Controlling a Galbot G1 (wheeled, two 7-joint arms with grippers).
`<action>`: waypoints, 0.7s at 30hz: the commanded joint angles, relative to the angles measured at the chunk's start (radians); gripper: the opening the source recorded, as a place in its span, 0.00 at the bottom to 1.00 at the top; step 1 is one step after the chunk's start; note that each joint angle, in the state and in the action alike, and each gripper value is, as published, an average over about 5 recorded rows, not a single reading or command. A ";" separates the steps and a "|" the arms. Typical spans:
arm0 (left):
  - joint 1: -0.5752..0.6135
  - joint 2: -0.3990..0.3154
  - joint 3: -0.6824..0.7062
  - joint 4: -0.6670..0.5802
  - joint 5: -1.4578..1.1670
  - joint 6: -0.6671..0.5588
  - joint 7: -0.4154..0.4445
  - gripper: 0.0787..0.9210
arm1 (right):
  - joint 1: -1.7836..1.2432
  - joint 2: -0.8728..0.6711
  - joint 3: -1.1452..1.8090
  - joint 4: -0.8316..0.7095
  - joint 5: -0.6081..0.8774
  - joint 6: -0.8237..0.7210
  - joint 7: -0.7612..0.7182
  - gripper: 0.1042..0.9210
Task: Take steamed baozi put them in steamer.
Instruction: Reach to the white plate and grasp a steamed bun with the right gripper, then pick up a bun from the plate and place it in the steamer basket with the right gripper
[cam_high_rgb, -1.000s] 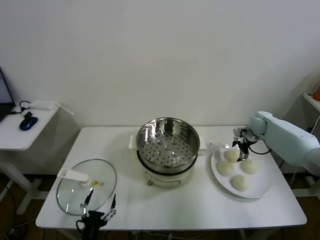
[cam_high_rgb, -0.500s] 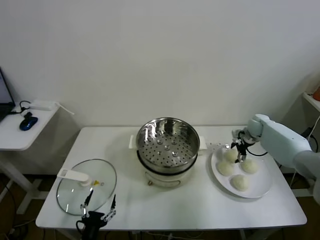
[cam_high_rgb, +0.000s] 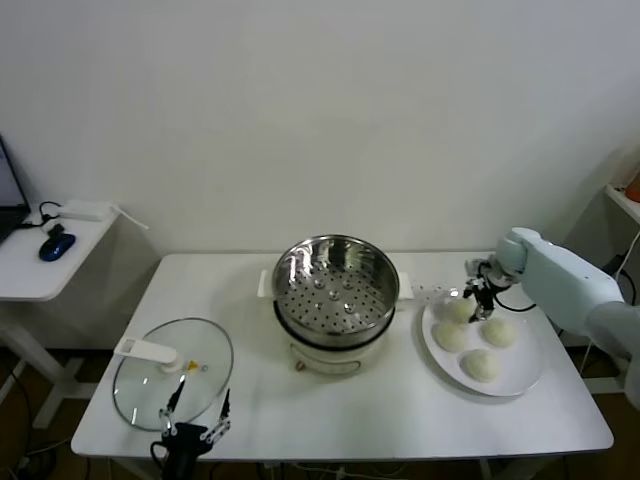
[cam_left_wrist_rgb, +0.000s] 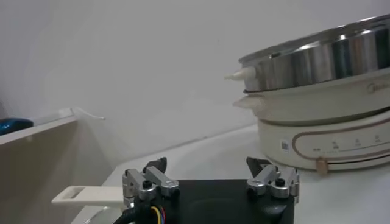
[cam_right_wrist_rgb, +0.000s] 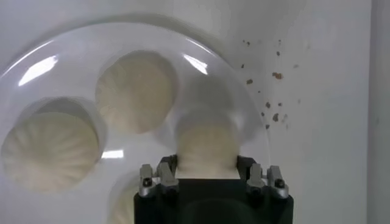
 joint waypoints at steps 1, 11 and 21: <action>0.001 0.001 0.000 0.000 0.001 -0.004 0.000 0.88 | 0.171 -0.092 -0.163 0.230 0.091 0.028 -0.005 0.66; -0.001 0.003 0.007 0.001 0.006 -0.020 -0.003 0.88 | 0.556 -0.104 -0.415 0.483 0.264 0.146 -0.002 0.67; 0.009 0.004 0.003 -0.018 0.002 -0.029 -0.004 0.88 | 0.615 0.092 -0.451 0.437 0.362 0.337 -0.009 0.69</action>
